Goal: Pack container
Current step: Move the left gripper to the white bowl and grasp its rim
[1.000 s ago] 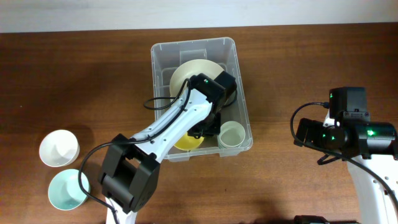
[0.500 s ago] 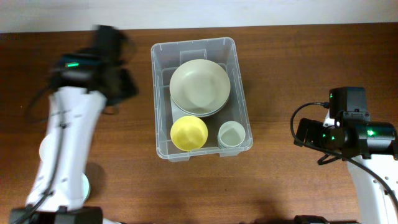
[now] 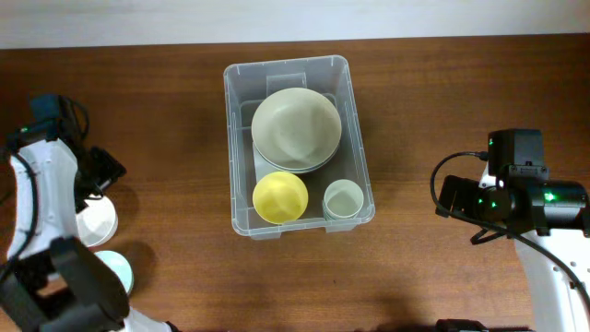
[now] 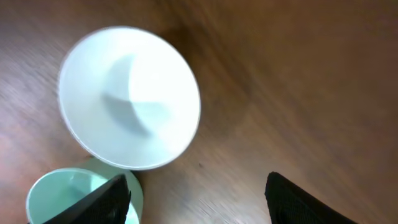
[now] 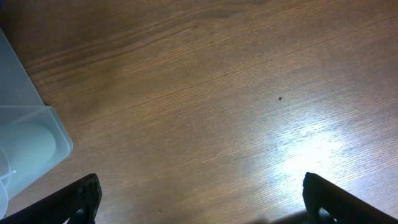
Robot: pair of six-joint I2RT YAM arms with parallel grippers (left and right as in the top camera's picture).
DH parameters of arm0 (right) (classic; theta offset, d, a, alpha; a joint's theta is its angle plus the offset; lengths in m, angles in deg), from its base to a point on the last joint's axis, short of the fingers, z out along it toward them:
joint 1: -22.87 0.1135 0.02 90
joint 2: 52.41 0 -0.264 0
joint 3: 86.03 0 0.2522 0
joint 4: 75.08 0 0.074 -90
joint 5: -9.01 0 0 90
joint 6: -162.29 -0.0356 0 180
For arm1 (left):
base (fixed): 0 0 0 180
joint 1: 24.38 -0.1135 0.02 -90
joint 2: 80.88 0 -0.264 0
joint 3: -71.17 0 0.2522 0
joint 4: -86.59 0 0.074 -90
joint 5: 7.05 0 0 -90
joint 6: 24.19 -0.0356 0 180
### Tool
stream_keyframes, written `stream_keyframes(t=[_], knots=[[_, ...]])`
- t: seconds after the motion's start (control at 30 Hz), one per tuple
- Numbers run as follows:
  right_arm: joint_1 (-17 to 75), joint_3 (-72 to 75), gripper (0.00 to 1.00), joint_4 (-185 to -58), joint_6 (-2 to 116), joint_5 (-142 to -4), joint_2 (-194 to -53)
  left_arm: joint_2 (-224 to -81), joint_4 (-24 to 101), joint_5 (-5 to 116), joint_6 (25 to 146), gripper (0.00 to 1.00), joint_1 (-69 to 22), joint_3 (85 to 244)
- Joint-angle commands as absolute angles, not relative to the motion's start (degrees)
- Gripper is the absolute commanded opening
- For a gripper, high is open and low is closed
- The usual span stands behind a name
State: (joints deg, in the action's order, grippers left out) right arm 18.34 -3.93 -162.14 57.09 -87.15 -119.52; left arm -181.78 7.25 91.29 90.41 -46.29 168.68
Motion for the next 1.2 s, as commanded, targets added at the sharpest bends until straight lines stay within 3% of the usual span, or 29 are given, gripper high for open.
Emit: stream_keyframes(t=[0.0,0.17,0.33,0.7,1.07,1.17], knots=[[17.96,-3.87,0.99,-162.31,57.00,-87.06,-119.10,-187.64,9.35,89.38,87.97,0.72,-47.21,166.49],[17.96,-3.87,0.99,-162.31,57.02,-87.08,-119.10,-195.40,11.55,89.21,87.97,0.69,-47.21,166.52],[17.96,-3.87,0.99,-162.27,57.02,-87.10,-119.10,-195.97,13.67,89.21,87.99,0.57,-47.14,166.52],[17.96,-3.87,0.99,-162.29,57.02,-87.30,-119.10,-198.94,14.16,89.17,87.99,0.54,-47.16,166.45],[17.96,-3.87,0.99,-162.23,57.02,-87.30,-119.10,-198.94,14.29,89.17,87.94,0.04,-47.14,166.98],[17.96,-3.87,0.99,-162.12,57.02,-87.30,-119.10,-198.57,13.65,88.07,86.72,0.01,-46.22,168.88]])
